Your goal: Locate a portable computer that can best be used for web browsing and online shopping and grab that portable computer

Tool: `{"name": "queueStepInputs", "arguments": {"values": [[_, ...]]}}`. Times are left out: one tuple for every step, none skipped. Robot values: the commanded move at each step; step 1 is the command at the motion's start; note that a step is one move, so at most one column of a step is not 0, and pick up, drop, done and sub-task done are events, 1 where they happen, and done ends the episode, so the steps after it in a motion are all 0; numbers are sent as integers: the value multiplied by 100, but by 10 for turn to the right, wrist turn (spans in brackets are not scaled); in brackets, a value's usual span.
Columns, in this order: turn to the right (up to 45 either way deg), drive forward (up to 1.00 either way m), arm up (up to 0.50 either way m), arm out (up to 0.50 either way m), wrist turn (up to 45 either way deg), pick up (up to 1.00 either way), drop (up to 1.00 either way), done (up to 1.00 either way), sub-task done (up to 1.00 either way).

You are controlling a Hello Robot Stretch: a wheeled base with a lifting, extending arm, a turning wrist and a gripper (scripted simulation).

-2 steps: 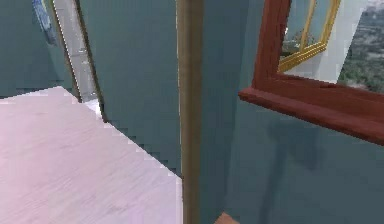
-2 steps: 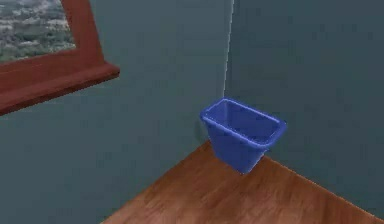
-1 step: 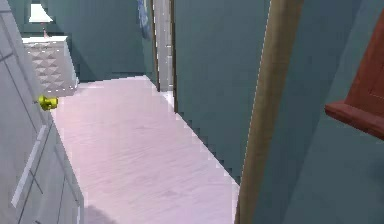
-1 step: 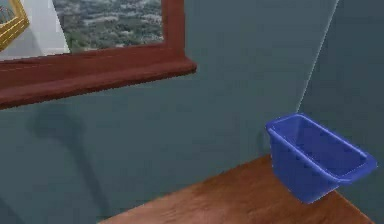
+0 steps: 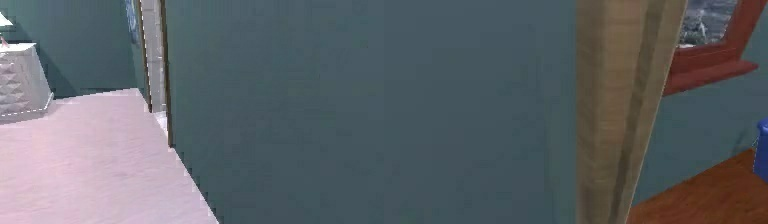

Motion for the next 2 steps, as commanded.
{"name": "queueStepInputs", "arguments": {"values": [[-180,0,0,0,0,0,0,0,0],[0,100,0,0,0,0,0,0,0]]}}
